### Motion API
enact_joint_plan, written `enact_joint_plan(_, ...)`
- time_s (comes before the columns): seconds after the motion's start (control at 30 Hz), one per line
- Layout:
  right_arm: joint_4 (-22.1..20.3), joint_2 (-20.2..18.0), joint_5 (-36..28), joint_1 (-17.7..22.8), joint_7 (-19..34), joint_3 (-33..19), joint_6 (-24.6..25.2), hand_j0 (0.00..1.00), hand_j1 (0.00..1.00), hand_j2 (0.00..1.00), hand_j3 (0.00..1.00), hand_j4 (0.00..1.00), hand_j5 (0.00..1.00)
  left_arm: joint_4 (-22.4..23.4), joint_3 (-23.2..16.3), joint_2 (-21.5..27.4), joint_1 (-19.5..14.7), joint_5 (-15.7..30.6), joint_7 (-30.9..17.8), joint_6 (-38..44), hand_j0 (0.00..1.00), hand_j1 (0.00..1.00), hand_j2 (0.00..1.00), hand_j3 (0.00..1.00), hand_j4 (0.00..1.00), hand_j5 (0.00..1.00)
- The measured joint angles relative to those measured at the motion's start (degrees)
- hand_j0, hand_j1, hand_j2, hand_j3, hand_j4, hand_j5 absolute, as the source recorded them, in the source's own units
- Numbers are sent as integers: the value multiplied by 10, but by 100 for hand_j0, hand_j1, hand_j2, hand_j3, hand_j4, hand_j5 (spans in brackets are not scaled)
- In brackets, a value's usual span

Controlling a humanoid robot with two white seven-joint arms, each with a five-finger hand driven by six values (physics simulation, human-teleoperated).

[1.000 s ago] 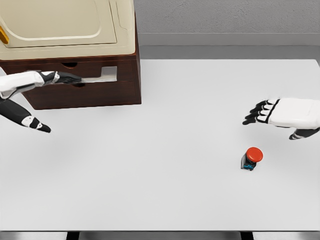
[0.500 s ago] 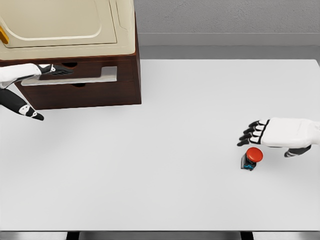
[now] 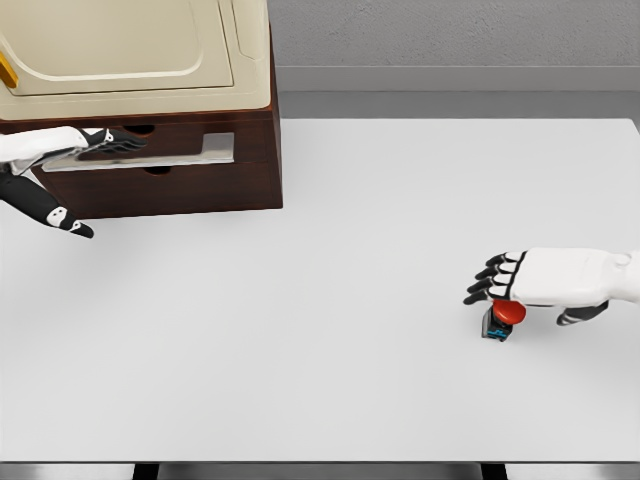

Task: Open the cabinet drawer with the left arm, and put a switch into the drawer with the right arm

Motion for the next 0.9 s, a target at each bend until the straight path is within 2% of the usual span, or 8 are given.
enact_joint_plan(0.67, -1, 20, 0, 2, 0, 3, 0, 100, 100, 100, 100, 100, 100, 36, -2, -39, 4, -41, 0, 18, 100, 100, 100, 100, 100, 100)
enact_joint_plan(0.9, -1, 23, 0, 7, 0, 11, 0, 100, 100, 100, 100, 100, 100, 36, -9, -34, 6, -49, 3, 3, 100, 100, 100, 100, 100, 100)
